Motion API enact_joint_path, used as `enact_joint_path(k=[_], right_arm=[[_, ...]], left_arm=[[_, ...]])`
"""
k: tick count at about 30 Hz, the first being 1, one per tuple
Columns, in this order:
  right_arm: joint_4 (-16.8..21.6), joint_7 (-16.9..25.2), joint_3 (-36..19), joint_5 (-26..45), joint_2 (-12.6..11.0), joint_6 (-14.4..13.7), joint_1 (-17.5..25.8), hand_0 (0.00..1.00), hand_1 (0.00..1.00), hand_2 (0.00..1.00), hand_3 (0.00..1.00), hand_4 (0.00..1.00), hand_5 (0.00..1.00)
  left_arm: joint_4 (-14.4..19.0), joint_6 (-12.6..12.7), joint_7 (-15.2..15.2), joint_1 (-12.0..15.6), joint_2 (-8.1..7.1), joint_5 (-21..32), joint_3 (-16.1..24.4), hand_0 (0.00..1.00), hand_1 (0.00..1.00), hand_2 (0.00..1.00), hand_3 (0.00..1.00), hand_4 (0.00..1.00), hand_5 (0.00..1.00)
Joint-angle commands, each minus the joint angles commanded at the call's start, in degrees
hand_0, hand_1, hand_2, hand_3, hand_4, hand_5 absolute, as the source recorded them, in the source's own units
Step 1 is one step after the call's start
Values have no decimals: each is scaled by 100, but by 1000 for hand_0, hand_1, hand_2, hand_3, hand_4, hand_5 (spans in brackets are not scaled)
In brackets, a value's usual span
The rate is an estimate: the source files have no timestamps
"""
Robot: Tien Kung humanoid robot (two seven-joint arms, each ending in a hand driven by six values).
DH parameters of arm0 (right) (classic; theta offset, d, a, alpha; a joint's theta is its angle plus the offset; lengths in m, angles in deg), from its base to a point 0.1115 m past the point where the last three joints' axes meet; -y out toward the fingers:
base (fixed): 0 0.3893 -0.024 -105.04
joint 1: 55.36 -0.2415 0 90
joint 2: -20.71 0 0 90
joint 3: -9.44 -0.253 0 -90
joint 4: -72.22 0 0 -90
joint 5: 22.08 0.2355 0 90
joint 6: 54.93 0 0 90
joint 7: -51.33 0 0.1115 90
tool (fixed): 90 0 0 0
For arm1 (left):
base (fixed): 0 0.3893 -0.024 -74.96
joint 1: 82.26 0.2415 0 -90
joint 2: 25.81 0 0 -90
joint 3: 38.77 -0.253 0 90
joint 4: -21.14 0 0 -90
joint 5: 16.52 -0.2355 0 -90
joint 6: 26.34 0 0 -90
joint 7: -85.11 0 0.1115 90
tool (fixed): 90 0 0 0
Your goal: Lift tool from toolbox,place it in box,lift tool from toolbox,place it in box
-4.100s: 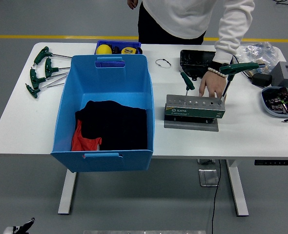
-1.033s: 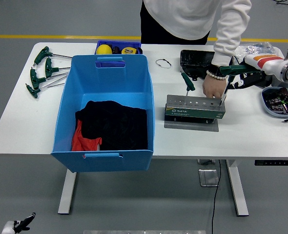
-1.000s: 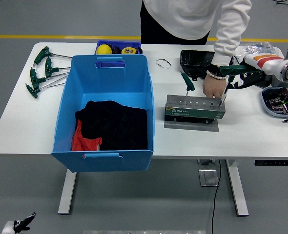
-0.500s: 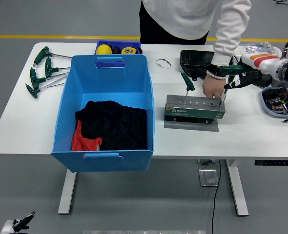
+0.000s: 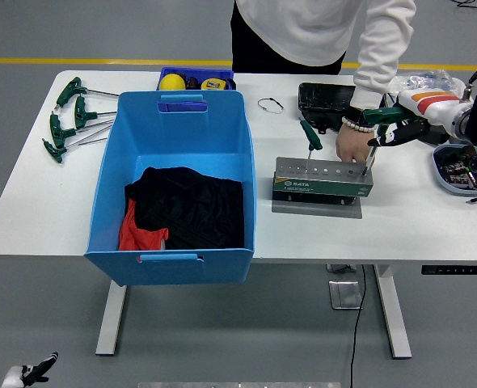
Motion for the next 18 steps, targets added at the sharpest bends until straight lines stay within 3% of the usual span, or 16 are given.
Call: enact_joint_path(k=[18], right_arm=[[5, 104, -19, 99, -41, -553, 65, 2, 2, 2, 2, 998, 735]], left_arm=[[0, -17, 9, 0, -16, -8, -15, 691, 579, 672, 694, 747, 683]])
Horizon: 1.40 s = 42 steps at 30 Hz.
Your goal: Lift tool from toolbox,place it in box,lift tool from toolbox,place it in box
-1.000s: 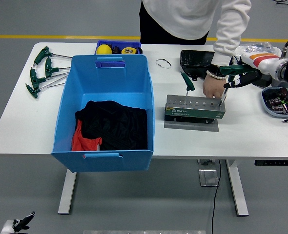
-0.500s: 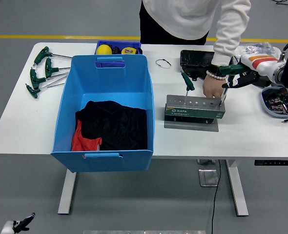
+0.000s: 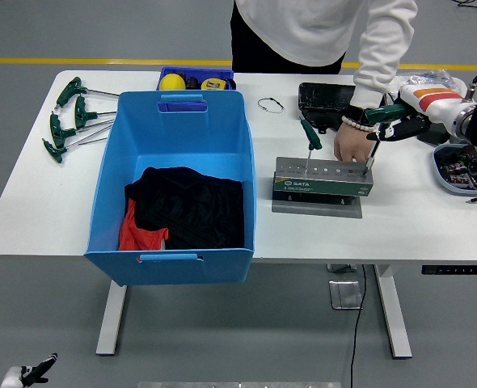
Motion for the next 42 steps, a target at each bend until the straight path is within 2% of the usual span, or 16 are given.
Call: enact_joint_path(k=[11, 12, 23, 24, 28, 30, 42], right_arm=[[157, 104, -64, -51, -111, -305, 21, 2, 2, 2, 2, 998, 734], [179, 110, -73, -53, -124, -320, 21, 2, 2, 998, 2, 998, 734], [695, 94, -217, -42, -386, -410, -15, 2, 2, 998, 2, 998, 746], [741, 83, -228, -26, -411, -411, -19, 2, 2, 998, 2, 998, 788], [894, 49, -271, 5, -499, -442, -26, 2, 2, 998, 2, 998, 788], [940, 41, -290, 6, -527, -445, -27, 2, 2, 998, 2, 998, 816], [1088, 27, -376, 12, -596, -451, -53, 2, 2, 998, 2, 998, 807]], left_arm=[[0, -7, 5, 4, -12, 1, -6, 691, 580, 671, 695, 748, 682], [0, -9, 7, 4, -14, -3, -5, 690, 575, 670, 695, 748, 682], [0, -6, 7, 13, -37, -42, 43, 681, 574, 669, 695, 748, 682], [0, -8, 8, 15, -40, -49, 48, 676, 570, 669, 696, 747, 681], [0, -10, 18, 26, -48, -90, 83, 676, 570, 669, 696, 747, 681], [0, -12, 24, 30, -51, -108, 95, 670, 566, 668, 695, 747, 681], [0, -13, 45, 48, -58, -228, 191, 658, 559, 667, 694, 749, 679]])
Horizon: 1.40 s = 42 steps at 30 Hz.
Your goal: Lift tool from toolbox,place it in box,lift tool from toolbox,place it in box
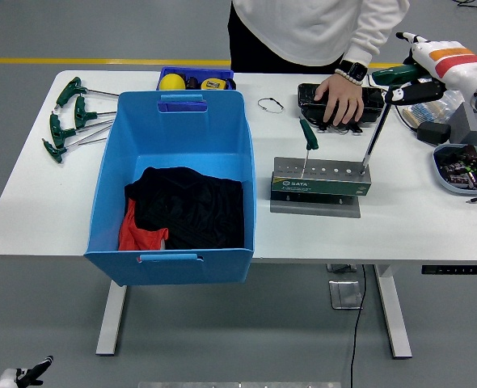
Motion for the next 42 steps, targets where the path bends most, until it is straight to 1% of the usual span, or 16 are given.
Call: enact_joint_path(k=[5, 11, 12, 23, 42], right_arm=[[-11, -4, -15, 5, 26, 8, 28, 2, 2, 998, 2, 998, 807], [-45, -3, -85, 20, 5, 16, 44, 2, 2, 998, 2, 998, 803], [-48, -2, -85, 22, -1, 20, 40, 2, 2, 998, 2, 998, 815], [-76, 0, -97, 30, -18, 31, -35, 2, 2, 998, 2, 998, 813], [-77, 3, -81, 42, -7, 32, 2, 2, 2, 998, 2, 998, 809]], left_arm=[[0, -4, 3, 22, -6, -8, -2, 658, 559, 667, 694, 749, 679], [0, -5, -6, 34, -16, -32, 22, 655, 557, 667, 694, 750, 679], [0, -5, -8, 36, -16, -36, 25, 652, 551, 666, 693, 751, 678], [0, 2, 9, 12, -17, -95, 78, 642, 545, 666, 692, 752, 677], [0, -3, 43, 72, -1, -201, 154, 644, 538, 670, 694, 752, 678]])
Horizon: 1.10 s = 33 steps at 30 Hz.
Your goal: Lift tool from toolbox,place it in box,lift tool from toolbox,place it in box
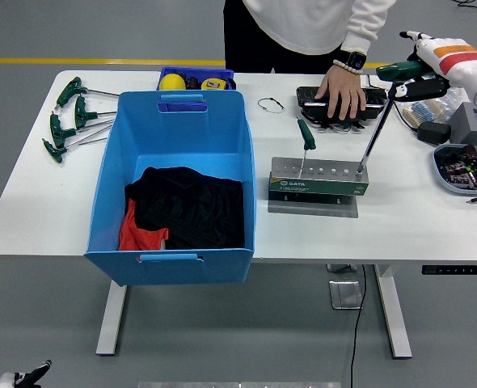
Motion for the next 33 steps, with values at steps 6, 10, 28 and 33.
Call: enact_joint_path(k=[6, 10, 28, 33], right_arm=[[1, 0, 1, -1, 4, 5, 2, 2, 2, 998, 2, 998, 808], [3, 0, -3, -2, -2, 6, 6, 2, 2, 998, 2, 998, 808], [170, -18, -34, 32, -147, 54, -169, 2, 2, 998, 2, 998, 807], [292, -29, -48, 72, -247, 78, -294, 2, 2, 998, 2, 998, 807]], left_arm=[[0, -4, 13, 15, 3, -49, 28, 643, 541, 670, 695, 753, 679], [0, -10, 15, 19, -3, -64, 31, 643, 541, 670, 695, 753, 679], [0, -15, 8, 29, -17, -76, 62, 638, 538, 669, 699, 754, 684], [0, -14, 16, 51, -26, -126, 113, 635, 536, 668, 698, 754, 685]])
